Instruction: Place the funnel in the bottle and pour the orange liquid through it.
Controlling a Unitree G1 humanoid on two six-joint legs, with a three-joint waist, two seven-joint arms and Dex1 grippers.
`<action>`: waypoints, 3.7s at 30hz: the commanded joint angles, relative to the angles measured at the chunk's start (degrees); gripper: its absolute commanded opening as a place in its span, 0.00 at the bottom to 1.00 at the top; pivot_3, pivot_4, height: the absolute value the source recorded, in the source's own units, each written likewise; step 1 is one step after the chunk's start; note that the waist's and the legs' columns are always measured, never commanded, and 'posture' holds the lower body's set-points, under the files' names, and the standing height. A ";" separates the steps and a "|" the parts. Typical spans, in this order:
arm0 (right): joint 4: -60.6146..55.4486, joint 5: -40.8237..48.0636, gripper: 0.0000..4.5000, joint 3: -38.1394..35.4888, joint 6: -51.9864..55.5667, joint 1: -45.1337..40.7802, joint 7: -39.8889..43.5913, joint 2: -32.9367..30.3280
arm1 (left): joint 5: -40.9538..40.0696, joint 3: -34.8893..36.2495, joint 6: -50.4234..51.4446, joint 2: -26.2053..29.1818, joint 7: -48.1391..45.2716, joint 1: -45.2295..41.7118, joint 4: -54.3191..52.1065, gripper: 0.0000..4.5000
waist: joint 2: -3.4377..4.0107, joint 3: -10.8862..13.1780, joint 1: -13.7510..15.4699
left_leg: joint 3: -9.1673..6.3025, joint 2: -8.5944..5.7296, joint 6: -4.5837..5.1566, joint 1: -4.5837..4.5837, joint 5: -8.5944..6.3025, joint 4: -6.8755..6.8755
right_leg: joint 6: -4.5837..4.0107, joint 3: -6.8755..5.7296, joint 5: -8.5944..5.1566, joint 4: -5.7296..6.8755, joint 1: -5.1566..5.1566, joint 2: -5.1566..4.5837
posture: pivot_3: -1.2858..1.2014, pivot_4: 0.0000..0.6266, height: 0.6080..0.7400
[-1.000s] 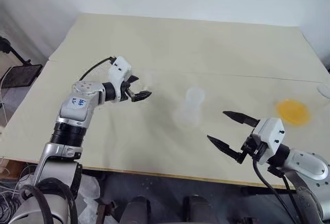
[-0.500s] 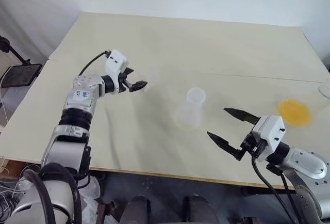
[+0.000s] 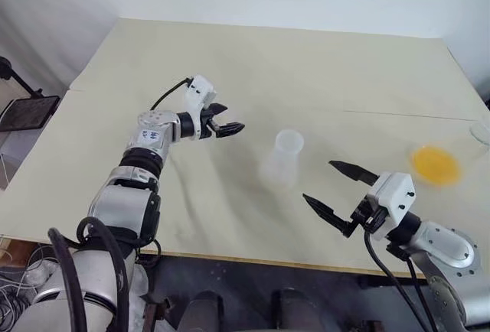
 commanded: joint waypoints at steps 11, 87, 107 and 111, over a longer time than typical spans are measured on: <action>-4.02 -0.91 1.00 -0.28 -1.70 2.38 -2.06 1.76 | 3.46 -1.94 -9.43 2.18 -14.64 3.54 -2.24 0.99 | 0.00 0.00 -0.01 | 0.04 0.01 0.01 0.00 0.01 0.01 | 0.00 -0.16 0.00 0.01 0.02 -0.03 | 0.52 0.24 1.00; -7.24 -5.71 1.00 1.22 -3.19 5.51 -9.38 6.22 | 7.42 5.36 -8.59 -14.74 20.22 -5.94 7.80 0.98 | 0.00 0.00 0.81 | 0.09 -0.07 0.01 -0.01 0.02 0.02 | 0.03 -0.50 0.02 0.01 0.10 -0.14 | 0.52 0.24 1.00; -7.32 -6.63 1.00 1.29 -3.72 5.08 -10.52 6.60 | 7.81 7.97 -5.21 -18.14 24.24 -7.37 8.61 0.29 | 0.00 0.00 1.26 | 0.23 -0.07 0.01 -0.01 0.02 0.01 | 0.03 -0.51 0.02 0.00 0.08 -0.13 | 0.52 0.24 1.00; -7.11 -7.09 1.00 1.76 -3.83 4.66 -10.82 6.89 | 7.73 8.21 -5.36 -18.37 24.03 -7.48 8.57 0.03 | 0.00 0.00 1.26 | 0.24 -0.06 0.01 0.00 0.02 0.01 | 0.03 -0.51 0.02 0.01 0.08 -0.13 | 0.52 0.24 1.00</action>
